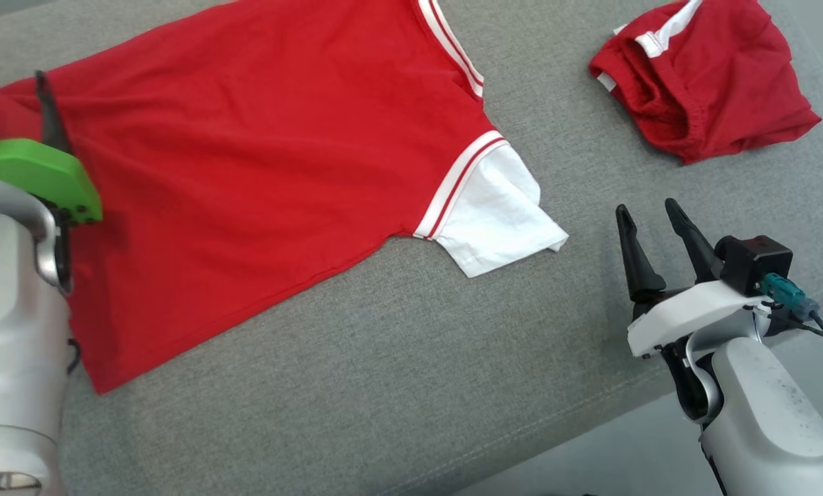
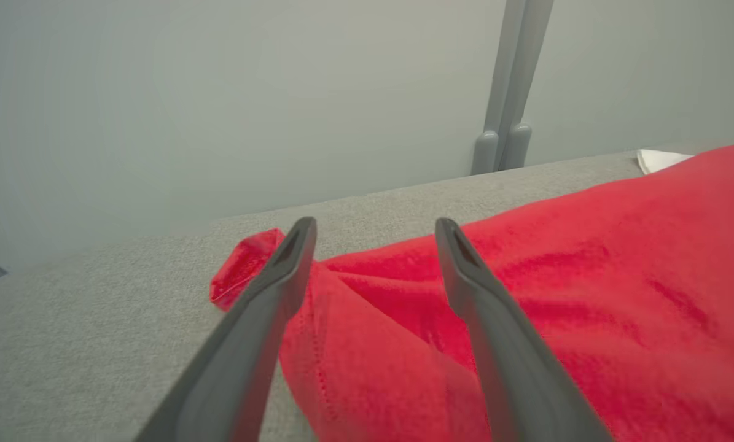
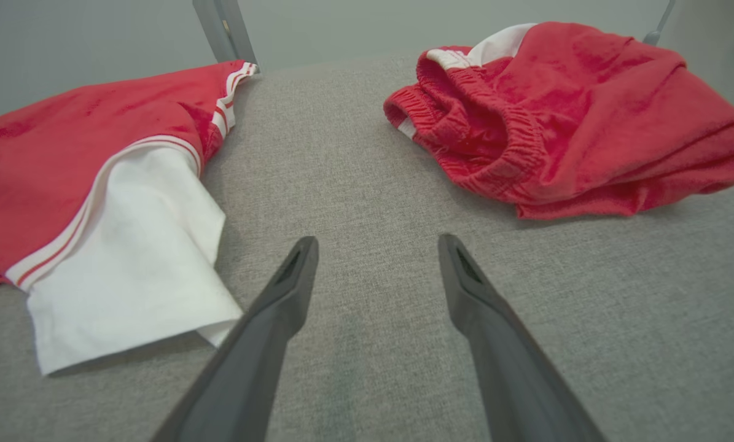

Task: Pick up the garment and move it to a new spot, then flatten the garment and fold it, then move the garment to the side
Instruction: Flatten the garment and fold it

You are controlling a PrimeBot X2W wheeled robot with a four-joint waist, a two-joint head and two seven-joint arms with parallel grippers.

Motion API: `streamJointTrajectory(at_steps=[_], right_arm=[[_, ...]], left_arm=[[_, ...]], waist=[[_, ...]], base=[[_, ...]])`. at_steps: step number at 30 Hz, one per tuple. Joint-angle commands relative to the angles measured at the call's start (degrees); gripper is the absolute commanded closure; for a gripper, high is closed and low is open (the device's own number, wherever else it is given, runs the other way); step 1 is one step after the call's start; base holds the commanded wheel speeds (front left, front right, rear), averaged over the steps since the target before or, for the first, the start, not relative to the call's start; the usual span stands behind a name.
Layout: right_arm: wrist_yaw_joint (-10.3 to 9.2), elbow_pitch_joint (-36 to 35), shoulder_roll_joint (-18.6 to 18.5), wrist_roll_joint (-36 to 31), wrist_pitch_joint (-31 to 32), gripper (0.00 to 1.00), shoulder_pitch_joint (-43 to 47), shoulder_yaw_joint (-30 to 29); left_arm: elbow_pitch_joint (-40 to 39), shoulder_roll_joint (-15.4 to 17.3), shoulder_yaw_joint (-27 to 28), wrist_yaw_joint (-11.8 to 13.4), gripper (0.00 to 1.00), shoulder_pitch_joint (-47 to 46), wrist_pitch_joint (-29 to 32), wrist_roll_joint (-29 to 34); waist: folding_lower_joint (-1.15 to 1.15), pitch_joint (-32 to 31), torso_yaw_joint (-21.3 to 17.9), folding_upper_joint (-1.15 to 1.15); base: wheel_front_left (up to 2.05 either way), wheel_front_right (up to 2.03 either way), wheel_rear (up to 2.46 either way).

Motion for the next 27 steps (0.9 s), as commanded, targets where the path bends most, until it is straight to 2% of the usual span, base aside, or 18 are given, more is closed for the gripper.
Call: streamJointTrajectory(at_steps=[1, 4, 14, 17, 21, 27], right_arm=[[-0.09, 0.34, -0.08, -0.48, -0.14, 0.00, 0.31, -0.05], [-0.09, 0.97, 0.21, -0.64, -0.14, 0.00, 0.92, 0.65], [-0.09, 2.59, 0.49, -1.14, -0.13, 0.00, 3.06, 1.13], [-0.09, 2.95, 0.44, -1.13, -0.14, 0.00, 3.86, 1.36], [-0.09, 2.97, 0.20, -0.61, -0.13, 0.00, 5.00, 0.64], [-0.09, 2.69, -0.71, -0.68, -0.13, 0.00, 5.35, 0.14]], left_arm=[[-0.42, -0.16, -0.14, -0.39, 0.00, 1.15, -0.19, 0.09], [-3.20, -2.74, -0.51, -1.16, 0.00, 5.13, -0.19, 0.40], [-9.95, -10.38, 4.37, -2.62, 0.00, 20.59, -0.20, -2.37], [-10.53, -11.95, 5.87, -3.11, 0.00, 24.39, -0.20, -3.07], [-13.03, -13.87, 8.18, -2.02, 0.00, 29.81, -0.20, -3.84], [-14.26, -14.55, 8.00, -1.60, 0.00, 35.39, -0.20, -5.11]], waist=[[0.00, -3.39, 3.29, 0.00], [0.00, -5.36, 4.63, 0.00], [0.00, -10.90, 6.81, 0.00], [0.00, -12.33, 6.95, 0.00], [0.00, -13.70, 7.45, 0.00], [0.00, -15.08, 7.69, 0.00]], base=[[0.00, 0.00, 0.00], [0.00, 0.00, 0.00], [0.00, 0.00, 0.00], [0.00, 0.00, 0.00], [0.00, 0.00, 0.00], [0.00, 0.00, 0.00]])
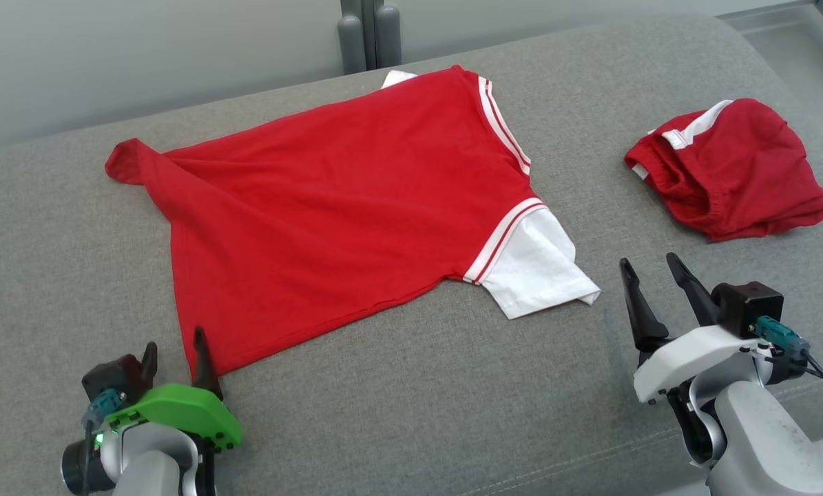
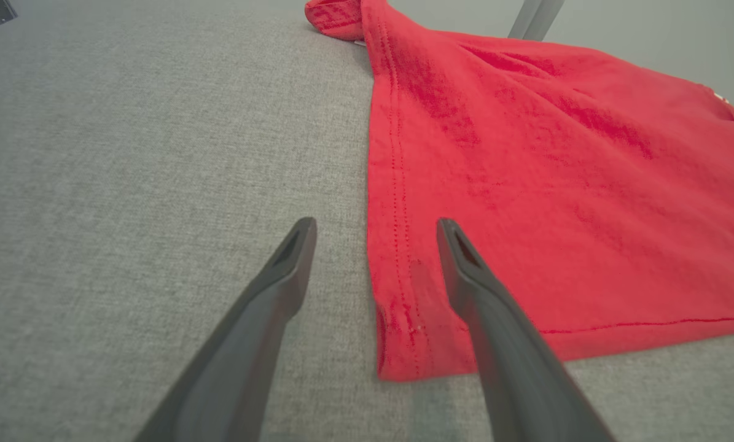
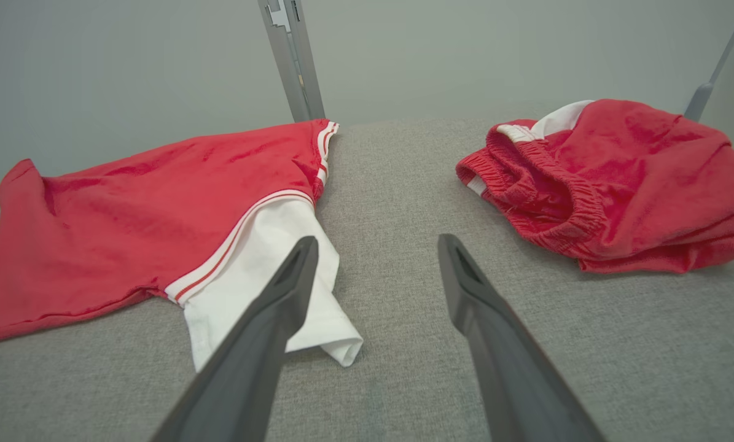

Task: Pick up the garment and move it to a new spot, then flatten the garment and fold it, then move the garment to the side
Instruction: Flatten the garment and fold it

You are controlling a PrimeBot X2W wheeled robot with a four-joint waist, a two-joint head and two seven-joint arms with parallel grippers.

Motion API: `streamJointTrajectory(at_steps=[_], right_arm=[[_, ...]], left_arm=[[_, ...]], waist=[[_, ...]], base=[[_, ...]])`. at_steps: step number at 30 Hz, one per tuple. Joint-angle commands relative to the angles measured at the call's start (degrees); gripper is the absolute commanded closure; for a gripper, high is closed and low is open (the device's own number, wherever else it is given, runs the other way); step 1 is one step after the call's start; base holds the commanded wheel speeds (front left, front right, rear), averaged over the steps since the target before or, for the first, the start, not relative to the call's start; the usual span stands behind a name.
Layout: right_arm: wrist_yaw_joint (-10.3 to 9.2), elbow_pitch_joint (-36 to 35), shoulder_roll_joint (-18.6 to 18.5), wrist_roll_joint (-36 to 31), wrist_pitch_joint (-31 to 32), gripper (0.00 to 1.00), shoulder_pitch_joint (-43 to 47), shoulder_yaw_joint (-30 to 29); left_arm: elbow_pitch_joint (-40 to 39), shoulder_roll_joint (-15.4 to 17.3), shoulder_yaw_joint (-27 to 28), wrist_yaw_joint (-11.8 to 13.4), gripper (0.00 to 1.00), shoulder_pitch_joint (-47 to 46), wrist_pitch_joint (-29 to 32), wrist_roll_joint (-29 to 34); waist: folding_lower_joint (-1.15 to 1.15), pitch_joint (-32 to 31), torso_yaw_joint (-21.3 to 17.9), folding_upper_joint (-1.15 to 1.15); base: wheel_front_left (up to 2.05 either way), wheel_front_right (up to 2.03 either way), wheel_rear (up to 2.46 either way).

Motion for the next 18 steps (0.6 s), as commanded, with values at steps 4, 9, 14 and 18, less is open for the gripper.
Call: streamJointTrajectory(at_steps=[4, 9, 14, 18], right_arm=[[-0.09, -0.19, 0.02, -0.08, -0.13, 0.00, 0.97, -0.55], [-0.09, 0.10, 0.24, -0.20, -0.13, 0.00, 1.13, -0.46], [-0.09, 0.10, 0.28, -0.21, -0.13, 0.00, 0.98, -0.39], [-0.09, -0.06, 0.24, -0.27, -0.13, 0.00, 1.20, -0.62]], left_arm=[[-0.14, 0.06, -2.24, 0.52, 0.00, 2.29, -0.19, -2.82], [-0.34, 0.08, -4.94, 1.37, 0.00, 2.84, -0.19, -5.46], [-0.10, 0.07, -6.00, 2.10, 0.00, 2.89, -0.19, -6.38], [0.65, 0.08, -6.36, 2.47, 0.00, 3.26, -0.19, -6.99]], waist=[[0.00, -0.91, 0.21, 0.00], [0.00, -1.32, 0.18, 0.00], [0.00, -1.44, -0.33, 0.00], [0.00, -1.48, -0.83, 0.00]], base=[[0.00, 0.00, 0.00], [0.00, 0.00, 0.00], [0.00, 0.00, 0.00], [0.00, 0.00, 0.00]])
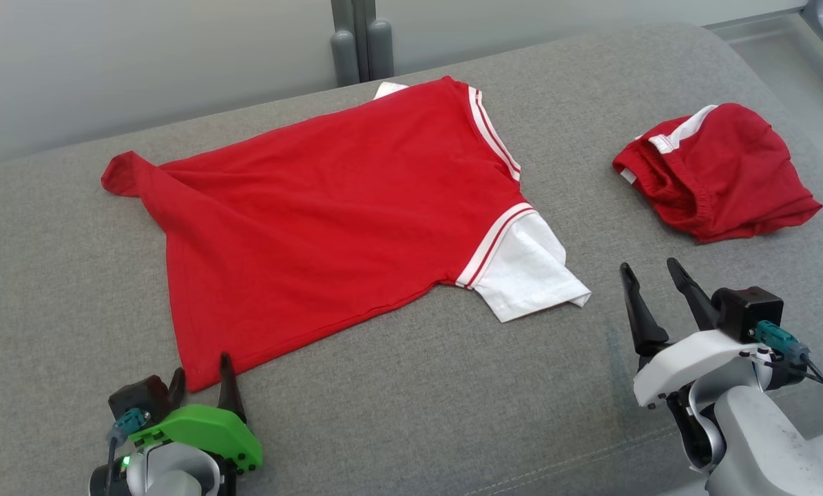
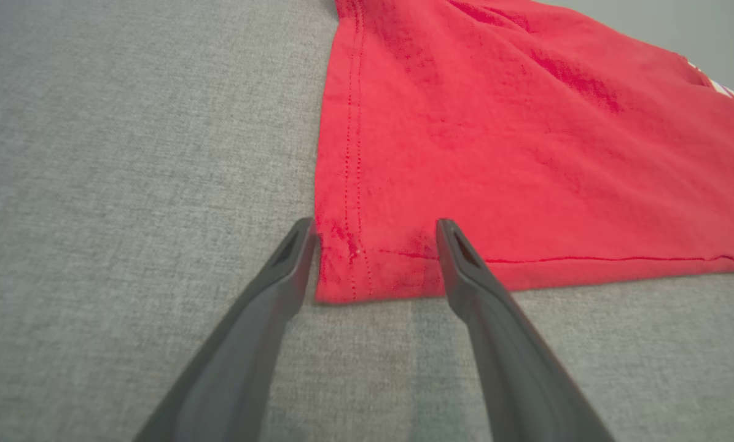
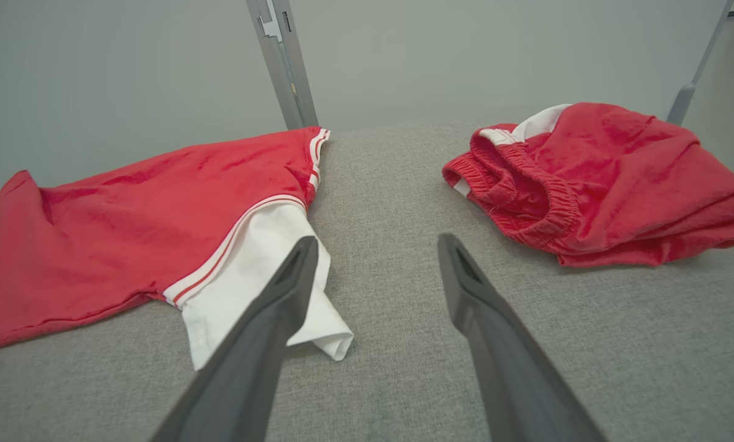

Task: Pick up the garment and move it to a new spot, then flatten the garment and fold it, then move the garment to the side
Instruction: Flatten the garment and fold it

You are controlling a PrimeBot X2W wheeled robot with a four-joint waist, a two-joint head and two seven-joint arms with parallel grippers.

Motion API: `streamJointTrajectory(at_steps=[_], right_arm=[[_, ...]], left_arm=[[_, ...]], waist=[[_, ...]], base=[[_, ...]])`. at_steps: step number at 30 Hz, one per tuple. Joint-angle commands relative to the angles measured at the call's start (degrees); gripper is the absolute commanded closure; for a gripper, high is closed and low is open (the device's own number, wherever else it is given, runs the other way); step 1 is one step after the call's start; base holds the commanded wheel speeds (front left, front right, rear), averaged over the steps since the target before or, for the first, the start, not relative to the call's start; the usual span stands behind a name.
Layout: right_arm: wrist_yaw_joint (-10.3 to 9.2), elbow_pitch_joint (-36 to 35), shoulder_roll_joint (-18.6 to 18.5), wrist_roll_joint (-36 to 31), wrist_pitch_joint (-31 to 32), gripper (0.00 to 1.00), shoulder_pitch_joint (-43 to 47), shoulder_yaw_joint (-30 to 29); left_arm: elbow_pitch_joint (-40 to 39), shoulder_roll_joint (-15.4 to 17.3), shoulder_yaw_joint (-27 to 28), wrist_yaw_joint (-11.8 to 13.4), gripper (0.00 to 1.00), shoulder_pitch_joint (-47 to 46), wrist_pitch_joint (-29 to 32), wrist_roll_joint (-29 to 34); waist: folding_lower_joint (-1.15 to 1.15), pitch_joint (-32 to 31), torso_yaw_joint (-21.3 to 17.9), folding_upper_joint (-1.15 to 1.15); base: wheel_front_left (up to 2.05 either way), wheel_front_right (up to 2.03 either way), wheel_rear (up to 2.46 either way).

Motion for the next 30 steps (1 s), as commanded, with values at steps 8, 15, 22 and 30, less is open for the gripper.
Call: streamJointTrajectory(at_steps=[8, 15, 22, 30], right_arm=[[-0.09, -0.01, -0.32, -0.02, -0.13, 0.00, 0.76, -0.55], [-0.09, 0.33, -0.31, -0.17, -0.14, 0.00, 1.29, -1.38], [-0.09, 0.95, 0.32, -0.58, -0.13, 0.00, 2.46, -2.16], [-0.09, 2.65, 0.49, -0.63, -0.14, 0.00, 3.25, -1.77]], left_arm=[[1.73, 0.17, 0.28, 0.45, 0.00, 1.12, -0.11, -2.10], [0.31, 0.21, 1.79, 0.31, 1.00, 2.11, -0.12, -0.63], [-2.64, 0.25, 6.85, 0.73, 1.00, 5.54, -0.12, 3.50], [-3.20, 0.67, 11.75, 0.07, 1.00, 7.90, -0.12, 7.67]], waist=[[0.00, -0.03, -0.64, 0.00], [0.00, -0.76, 0.41, 0.00], [0.00, -2.68, 2.16, 0.00], [0.00, -3.99, 3.78, 0.00]], base=[[0.00, 0.00, 0.00], [0.00, 0.00, 0.00], [0.00, 0.00, 0.00], [0.00, 0.00, 0.00]])
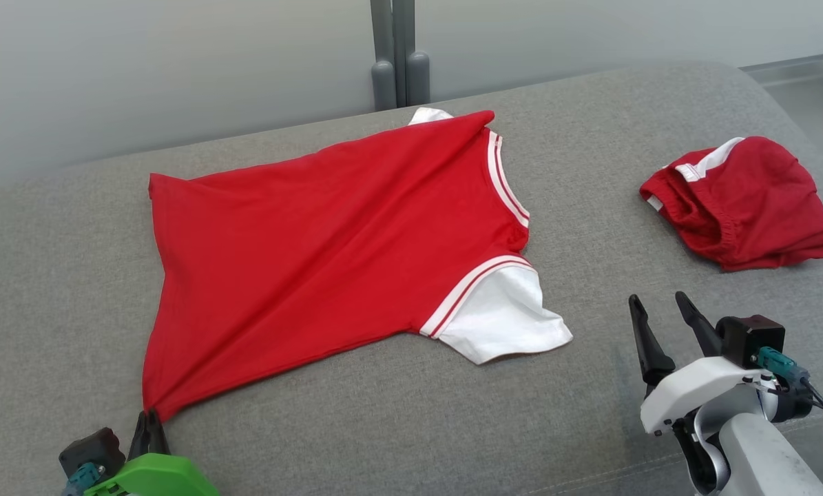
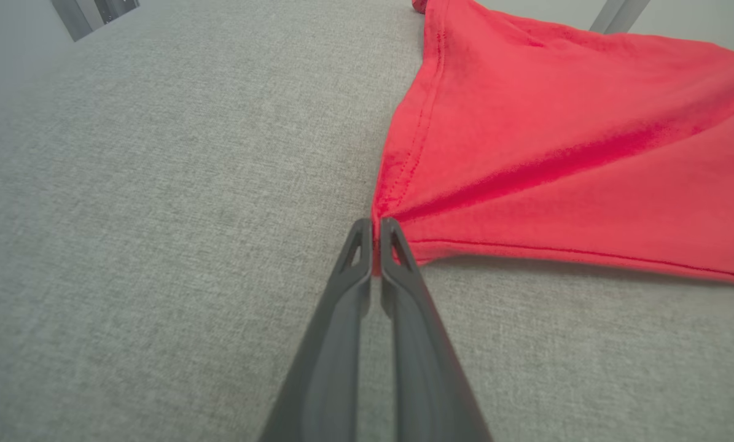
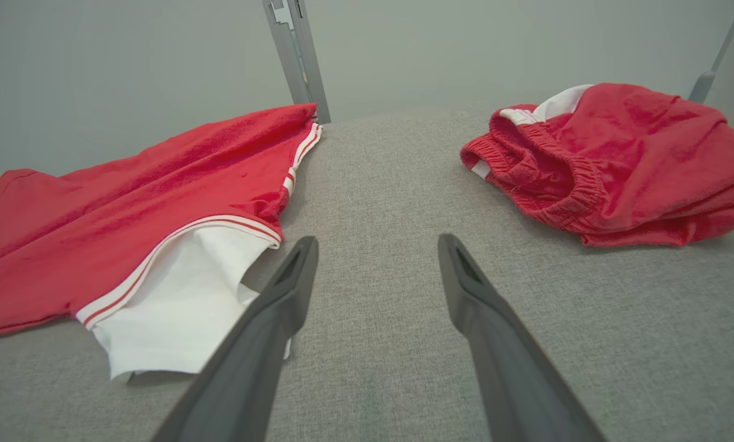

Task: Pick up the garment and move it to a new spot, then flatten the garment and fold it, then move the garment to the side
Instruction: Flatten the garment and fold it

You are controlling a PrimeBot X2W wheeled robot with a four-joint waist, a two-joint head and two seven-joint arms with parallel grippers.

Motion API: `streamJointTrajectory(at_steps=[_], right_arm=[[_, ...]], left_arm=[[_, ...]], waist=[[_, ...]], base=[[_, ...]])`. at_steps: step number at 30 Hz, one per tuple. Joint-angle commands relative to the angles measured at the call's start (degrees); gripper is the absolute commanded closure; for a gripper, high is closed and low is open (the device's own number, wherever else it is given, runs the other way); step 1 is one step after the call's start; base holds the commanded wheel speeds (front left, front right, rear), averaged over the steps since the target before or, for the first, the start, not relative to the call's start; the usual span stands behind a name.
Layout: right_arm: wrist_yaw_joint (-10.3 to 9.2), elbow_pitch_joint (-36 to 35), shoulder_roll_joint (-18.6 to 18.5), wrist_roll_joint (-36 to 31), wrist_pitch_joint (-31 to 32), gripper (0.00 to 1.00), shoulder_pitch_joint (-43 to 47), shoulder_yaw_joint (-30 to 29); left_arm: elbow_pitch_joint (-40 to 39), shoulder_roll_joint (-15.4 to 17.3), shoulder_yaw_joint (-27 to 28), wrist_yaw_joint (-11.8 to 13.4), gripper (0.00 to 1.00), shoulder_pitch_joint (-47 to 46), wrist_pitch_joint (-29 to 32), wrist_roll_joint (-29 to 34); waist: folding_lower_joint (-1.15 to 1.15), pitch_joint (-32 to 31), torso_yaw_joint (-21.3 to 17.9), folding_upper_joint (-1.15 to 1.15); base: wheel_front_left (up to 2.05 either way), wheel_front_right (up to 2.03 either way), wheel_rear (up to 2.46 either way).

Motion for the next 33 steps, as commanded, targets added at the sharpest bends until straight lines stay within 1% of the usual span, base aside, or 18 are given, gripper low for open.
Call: streamJointTrajectory(at_steps=[1, 2, 3, 11, 15, 18, 26, 33], right_arm=[[-0.09, 0.57, 0.03, -0.02, -0.13, 0.00, 0.74, 0.16], [-0.09, 0.77, 0.02, 0.13, -0.14, 0.00, 0.84, 0.11], [-0.09, 0.97, -0.06, 0.16, -0.14, 0.00, 0.92, 0.09], [-0.09, 1.34, 0.28, -0.29, -0.13, 0.00, 1.72, 1.10], [-0.09, 1.86, 0.53, -0.41, -0.13, 0.00, 2.53, 1.55], [-0.09, 1.94, 0.90, -0.74, -0.14, 0.00, 2.88, 1.47], [-0.09, -2.52, 2.29, -3.99, -0.13, 0.00, 5.54, -1.28], [-0.09, -7.81, 3.32, -7.24, -0.14, 0.00, 8.64, -2.31]], left_arm=[[-0.02, 0.53, 0.84, -0.44, 0.94, 1.00, -0.04, 0.81], [-0.35, 0.47, 0.92, -0.75, 0.37, 0.97, -0.04, 1.55], [-0.65, 0.44, 1.18, -1.14, 0.00, 1.03, -0.04, 1.86], [-3.54, 0.13, 0.96, -2.34, 0.00, 1.71, -0.04, 4.39], [-4.93, 0.08, -1.27, -2.55, 0.00, 1.81, -0.04, 3.42], [-6.41, 0.10, -2.96, -1.97, 0.00, 2.63, -0.04, 3.01], [-10.94, 0.11, -5.03, -1.07, 0.00, 5.82, -0.04, 3.76], [-15.77, 0.10, -5.58, -1.42, 0.00, 8.71, -0.04, 4.51]], waist=[[0.00, -0.46, 0.58, 0.00], [0.00, -0.54, 0.78, 0.00], [0.00, -0.63, 0.96, 0.00], [0.00, -1.11, 1.68, 0.00], [0.00, -1.26, 2.31, 0.00], [0.00, -1.63, 3.07, 0.00], [0.00, -3.76, 4.10, 0.00], [0.00, -5.23, 4.23, 0.00]], base=[[0.00, 0.00, 0.00], [0.00, 0.00, 0.00], [0.00, 0.00, 0.00], [0.00, 0.00, 0.00], [0.00, 0.00, 0.00], [0.00, 0.00, 0.00], [0.00, 0.00, 0.00], [0.00, 0.00, 0.00]])
